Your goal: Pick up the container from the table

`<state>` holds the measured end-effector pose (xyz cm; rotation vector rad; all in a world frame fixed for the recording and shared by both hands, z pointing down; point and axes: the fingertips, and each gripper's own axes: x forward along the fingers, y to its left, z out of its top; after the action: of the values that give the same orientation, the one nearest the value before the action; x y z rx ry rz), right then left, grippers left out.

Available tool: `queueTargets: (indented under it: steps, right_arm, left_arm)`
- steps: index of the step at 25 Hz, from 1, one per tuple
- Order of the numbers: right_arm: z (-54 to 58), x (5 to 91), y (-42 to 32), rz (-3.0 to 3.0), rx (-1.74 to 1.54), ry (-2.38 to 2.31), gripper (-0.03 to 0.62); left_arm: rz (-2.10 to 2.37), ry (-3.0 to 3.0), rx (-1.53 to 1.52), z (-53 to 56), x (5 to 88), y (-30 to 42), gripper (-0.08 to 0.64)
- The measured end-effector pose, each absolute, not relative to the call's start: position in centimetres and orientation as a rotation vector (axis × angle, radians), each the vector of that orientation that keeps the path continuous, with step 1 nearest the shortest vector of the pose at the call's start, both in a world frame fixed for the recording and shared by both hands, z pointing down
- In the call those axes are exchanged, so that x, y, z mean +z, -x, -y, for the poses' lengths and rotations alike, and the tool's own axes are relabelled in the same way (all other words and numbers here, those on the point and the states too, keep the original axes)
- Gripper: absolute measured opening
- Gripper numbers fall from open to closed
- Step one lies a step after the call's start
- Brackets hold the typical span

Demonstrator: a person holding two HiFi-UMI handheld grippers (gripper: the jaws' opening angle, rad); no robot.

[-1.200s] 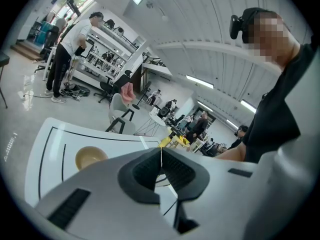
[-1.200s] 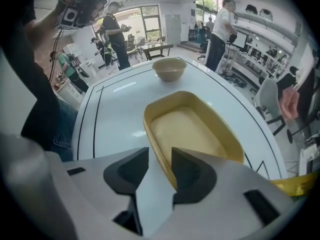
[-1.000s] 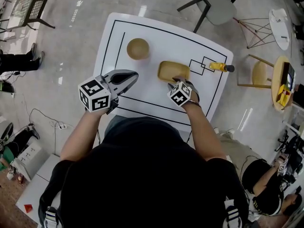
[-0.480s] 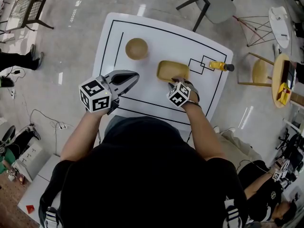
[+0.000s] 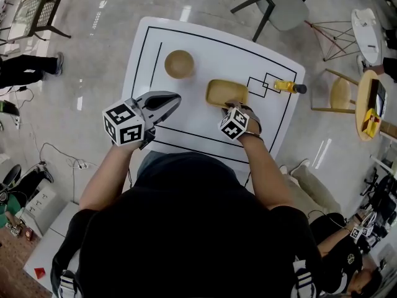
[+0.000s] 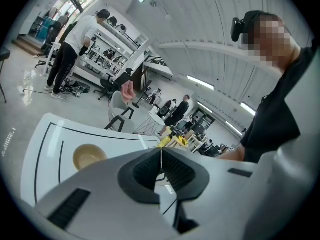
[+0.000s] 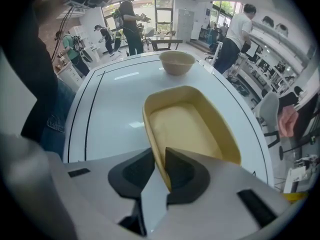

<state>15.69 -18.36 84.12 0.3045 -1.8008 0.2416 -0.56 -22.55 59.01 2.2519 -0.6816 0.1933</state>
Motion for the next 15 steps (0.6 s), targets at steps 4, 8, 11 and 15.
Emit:
queueTargets:
  steps: [4, 8, 11, 15]
  right_arm:
    - [18.29, 84.04, -15.57, 1.803, 0.236, -0.3, 0.064]
    - [18.42, 84.12, -15.73, 1.801, 0.227, -0.305, 0.057]
    - [18.4, 84.14, -15.85, 1.801, 0.222, -0.311, 0.042]
    - [18.64, 84.0, -16.12, 1.798, 0.206, -0.319, 0.02]
  left_arm:
    - [0.676, -2.253, 0.191, 22.53, 58.77, 0.41, 0.011]
    - [0.664, -2.257, 0.195, 22.49, 58.84, 0.06, 0.011]
    - [0.663, -2.255, 0.199, 22.35, 58.93, 0.1, 0.011]
    - [0.665, -2.26, 0.201, 22.38, 58.72, 0.09, 0.011]
